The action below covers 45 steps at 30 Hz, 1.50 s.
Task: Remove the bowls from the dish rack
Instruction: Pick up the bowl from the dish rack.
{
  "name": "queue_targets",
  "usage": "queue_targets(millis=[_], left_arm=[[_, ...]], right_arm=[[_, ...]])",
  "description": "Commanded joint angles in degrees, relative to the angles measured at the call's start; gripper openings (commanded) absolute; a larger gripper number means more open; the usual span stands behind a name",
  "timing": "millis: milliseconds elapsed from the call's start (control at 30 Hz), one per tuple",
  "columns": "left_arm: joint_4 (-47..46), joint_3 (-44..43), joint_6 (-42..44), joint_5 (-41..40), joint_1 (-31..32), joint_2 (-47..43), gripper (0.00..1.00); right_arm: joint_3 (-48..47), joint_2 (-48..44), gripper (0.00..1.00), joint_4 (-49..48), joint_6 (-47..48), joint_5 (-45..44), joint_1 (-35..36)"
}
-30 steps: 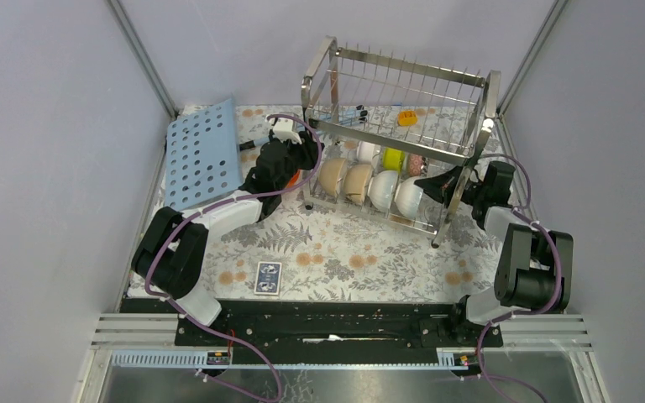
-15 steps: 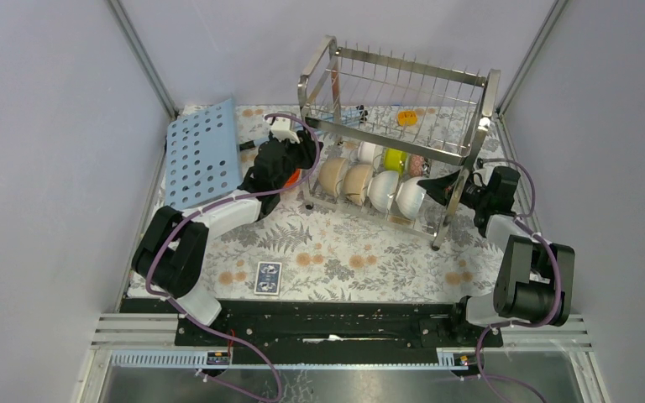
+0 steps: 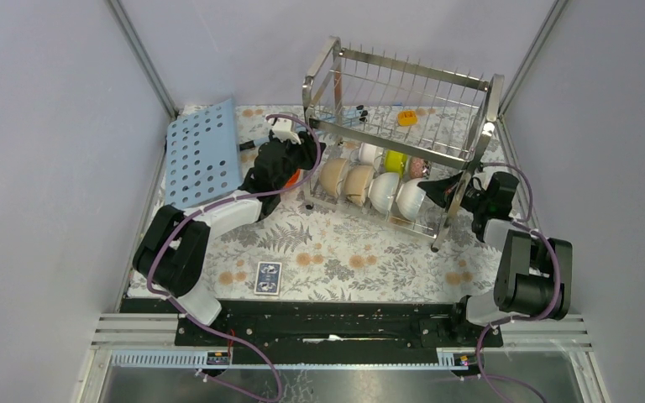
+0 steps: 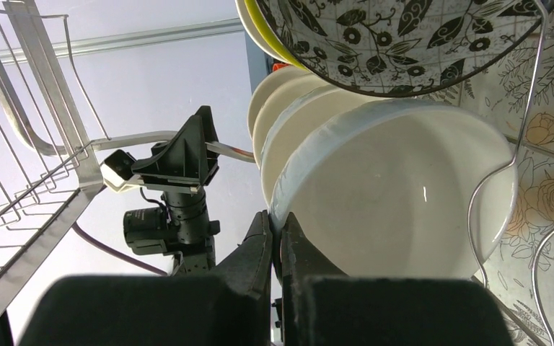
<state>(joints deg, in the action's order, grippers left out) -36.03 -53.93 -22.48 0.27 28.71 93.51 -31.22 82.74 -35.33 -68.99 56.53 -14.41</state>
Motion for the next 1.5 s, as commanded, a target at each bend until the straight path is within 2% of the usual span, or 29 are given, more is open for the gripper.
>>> queue_targets(millis=[0, 233, 467, 567, 833, 1000, 1167, 1233, 1467], left_arm=[[1.5, 1.73, -13.25, -4.07, -2.41, 3.62, 0.0], [0.9, 2.21, -13.24, -3.43, -2.34, 3.63, 0.0], [1.08, 2.16, -13.12, -3.24, -2.34, 3.6, 0.0], [1.28, 2.16, -12.99, -3.55, -2.34, 3.41, 0.0], [2.28, 1.81, -12.08, -4.73, -2.42, 3.16, 0.0], [2.72, 1.51, -12.03, -5.32, -2.39, 2.95, 0.0], [3.0, 1.54, -12.25, -5.87, -2.43, 2.49, 0.0], [2.98, 1.55, -12.53, -5.88, -2.4, 2.31, 0.0], [3.5, 1.94, -11.99, -6.24, -2.43, 1.16, 0.0]], right_arm=[[0.03, 0.26, 0.0, -14.88, -7.29, 3.14, -0.68], [2.31, 5.25, 0.0, -25.91, -13.33, 1.5, 1.96], [4.94, 14.68, 0.0, -55.57, -30.2, -0.28, 3.4], [4.97, 16.19, 0.0, -60.22, -33.22, 0.09, 3.34], [4.01, 8.5, 0.0, -49.79, -28.04, 1.35, 1.91], [2.1, -1.02, 0.0, -29.12, -15.81, 1.97, 0.5], [-2.93, -9.89, 0.0, -2.46, 1.07, -0.43, -1.14], [-4.43, -11.69, 0.0, 3.91, 4.75, -1.71, -1.39], [-5.46, -14.17, 0.0, 3.6, 3.34, -4.07, -2.59]])
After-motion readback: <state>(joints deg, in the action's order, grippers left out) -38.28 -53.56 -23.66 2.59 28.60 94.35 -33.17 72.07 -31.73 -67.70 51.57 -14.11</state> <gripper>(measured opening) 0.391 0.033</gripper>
